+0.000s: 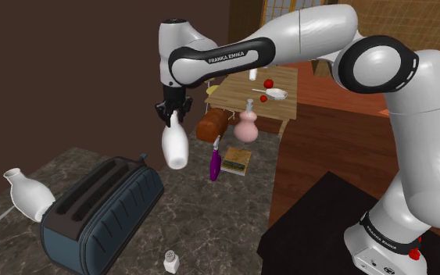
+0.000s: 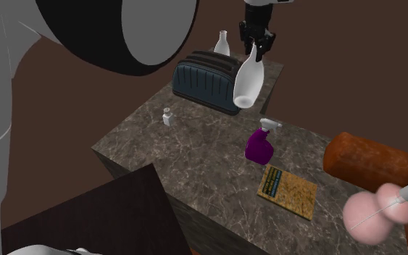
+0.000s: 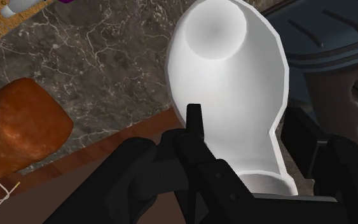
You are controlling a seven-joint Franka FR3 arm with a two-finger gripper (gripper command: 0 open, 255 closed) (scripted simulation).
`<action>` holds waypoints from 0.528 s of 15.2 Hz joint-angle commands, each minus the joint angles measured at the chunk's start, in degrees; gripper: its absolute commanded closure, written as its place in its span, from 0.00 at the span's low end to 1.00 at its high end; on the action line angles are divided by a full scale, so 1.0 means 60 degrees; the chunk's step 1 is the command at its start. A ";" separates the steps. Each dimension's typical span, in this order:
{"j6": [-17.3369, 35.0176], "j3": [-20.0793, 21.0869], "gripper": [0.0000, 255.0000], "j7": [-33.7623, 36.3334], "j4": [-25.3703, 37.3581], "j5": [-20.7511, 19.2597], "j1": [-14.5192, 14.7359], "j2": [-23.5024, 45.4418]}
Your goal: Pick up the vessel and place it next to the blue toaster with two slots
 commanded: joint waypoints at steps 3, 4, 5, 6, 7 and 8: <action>0.0453 -0.0040 1.00 0.0067 -0.0327 -0.0069 -0.0013 0.0126; 0.0562 -0.0050 1.00 0.0084 -0.0408 -0.0086 -0.0016 0.0156; 0.0670 -0.0061 1.00 0.0101 -0.0486 -0.0104 -0.0019 0.0189; 0.0776 -0.0072 1.00 0.0118 -0.0561 -0.0122 -0.0021 0.0223; 0.0881 -0.0084 1.00 0.0135 -0.0632 -0.0141 -0.0022 0.0259; 0.0985 -0.0096 1.00 0.0153 -0.0701 -0.0161 -0.0022 0.0297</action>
